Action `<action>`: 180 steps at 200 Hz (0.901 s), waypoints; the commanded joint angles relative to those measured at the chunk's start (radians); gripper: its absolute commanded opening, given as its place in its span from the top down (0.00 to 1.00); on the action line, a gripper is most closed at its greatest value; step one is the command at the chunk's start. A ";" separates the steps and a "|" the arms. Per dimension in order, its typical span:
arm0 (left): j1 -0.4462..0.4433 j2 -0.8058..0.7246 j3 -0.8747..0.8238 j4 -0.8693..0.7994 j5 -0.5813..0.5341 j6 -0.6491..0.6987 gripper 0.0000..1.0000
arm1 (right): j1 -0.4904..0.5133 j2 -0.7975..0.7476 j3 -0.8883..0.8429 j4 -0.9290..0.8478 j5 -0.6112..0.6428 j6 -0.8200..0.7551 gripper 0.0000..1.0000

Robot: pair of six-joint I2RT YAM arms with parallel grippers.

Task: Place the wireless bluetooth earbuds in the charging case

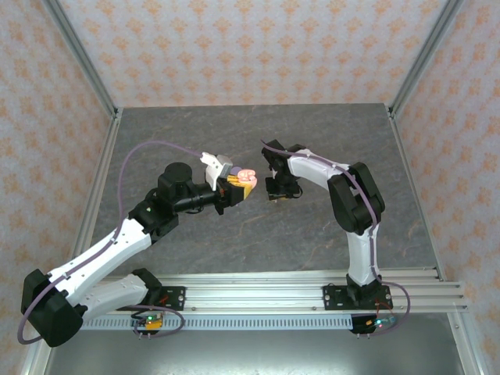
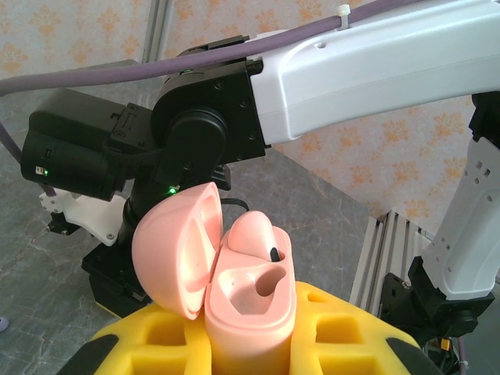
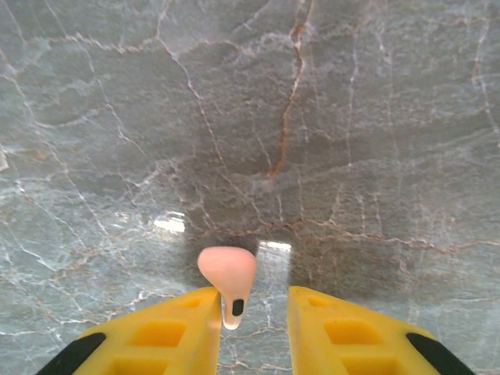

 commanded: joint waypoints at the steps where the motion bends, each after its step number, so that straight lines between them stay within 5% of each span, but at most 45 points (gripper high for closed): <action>1: -0.003 -0.012 0.002 0.020 -0.019 -0.011 1.00 | 0.005 -0.005 0.028 -0.058 0.041 -0.034 0.71; 99: -0.003 -0.012 0.004 0.016 -0.019 -0.011 1.00 | 0.004 -0.069 0.021 -0.028 0.010 -0.053 0.66; 180: -0.003 -0.029 0.001 0.002 -0.028 -0.011 1.00 | 0.005 -0.060 0.058 -0.007 -0.064 -0.264 0.53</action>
